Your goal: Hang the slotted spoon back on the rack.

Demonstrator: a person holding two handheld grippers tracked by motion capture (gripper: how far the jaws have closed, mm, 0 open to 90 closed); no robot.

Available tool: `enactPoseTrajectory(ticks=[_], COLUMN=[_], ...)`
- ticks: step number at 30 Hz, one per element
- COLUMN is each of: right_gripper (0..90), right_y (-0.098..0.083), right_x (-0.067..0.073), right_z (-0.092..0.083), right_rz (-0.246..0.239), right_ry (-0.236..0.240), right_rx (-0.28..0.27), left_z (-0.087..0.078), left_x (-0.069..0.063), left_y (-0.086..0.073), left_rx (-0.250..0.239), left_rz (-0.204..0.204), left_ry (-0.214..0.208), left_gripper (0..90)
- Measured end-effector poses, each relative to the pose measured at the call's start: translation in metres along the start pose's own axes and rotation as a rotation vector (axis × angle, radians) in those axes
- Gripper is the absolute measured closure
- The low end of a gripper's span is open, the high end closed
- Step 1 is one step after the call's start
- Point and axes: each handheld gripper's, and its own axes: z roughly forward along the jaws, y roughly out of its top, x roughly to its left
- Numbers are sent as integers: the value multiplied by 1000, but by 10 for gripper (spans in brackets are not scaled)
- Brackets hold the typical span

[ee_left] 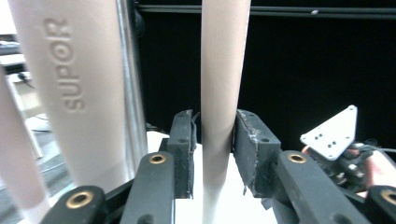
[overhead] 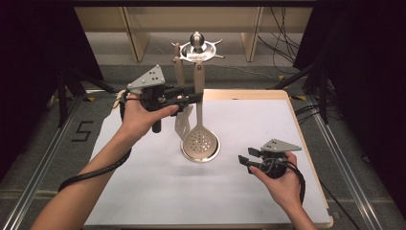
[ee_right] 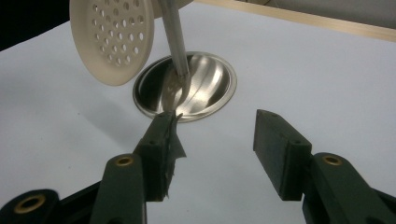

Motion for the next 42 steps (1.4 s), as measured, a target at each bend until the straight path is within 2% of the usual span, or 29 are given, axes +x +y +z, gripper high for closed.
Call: enactPoseTrajectory(ticks=[1,2,3,5,6,7,9,11,12,14,15,16,19,22,25,27,33,34,38,39,42], right_gripper=[502,502,502,501,501,501,501,501,501,501,501,501,500,500,500,500,499,499,499,499,498], right_y=[0,0,0,0,0,0,0,0,0,0,0,0,0,0,0,0,0,0,0,0,0], right_x=[0,0,3,1,2,-1,3,2,0,0,0,-1,0,-1,-1,-1,1,0,1,0,1], right_z=[0,0,-1,0,0,1,0,0,1,1,1,0,-1,0,0,0,1,0,2,0,-1], right_rz=[-8,-13,32,6,15,-17,25,25,-13,-5,11,-9,0,-17,-17,-1,21,-4,21,10,23], right_ry=[-17,-18,-4,-10,-7,-13,-5,-4,-14,-16,14,-5,-4,-22,-20,-3,10,-13,16,0,-3], right_rx=[-20,-16,5,-6,1,-11,2,1,-14,-21,-9,-6,-3,-25,-25,-4,-6,-16,-14,-7,-3], left_z=[-3,-4,-6,-9,-10,-13,-17,-21,-23,-28,-30,-32,-39,-47,-53,-58,-69,-72,-79,-81,-85], left_x=[-2,-2,-3,-5,-7,-8,-11,-14,-15,-17,-18,-19,-21,-21,-21,-21,-21,-21,-21,-22,-22], left_y=[-1,-2,-3,-4,-5,-5,-6,-8,-9,-11,-12,-14,-18,-24,-28,-33,-46,-49,-55,-57,-62], left_rx=[-7,-7,-8,-6,-11,-10,-15,-16,-15,-9,-10,-11,-12,-6,-1,0,5,6,3,4,16], left_rz=[-2,5,13,28,23,30,42,46,52,62,68,66,61,63,57,51,24,22,16,12,15], left_ry=[25,34,42,62,68,73,85,99,103,115,118,127,137,147,152,163,178,180,194,197,203], left_gripper=[607,594,581,561,554,545,531,524,518,511,509,507,505,503,500,501,497,496,494,495,494])
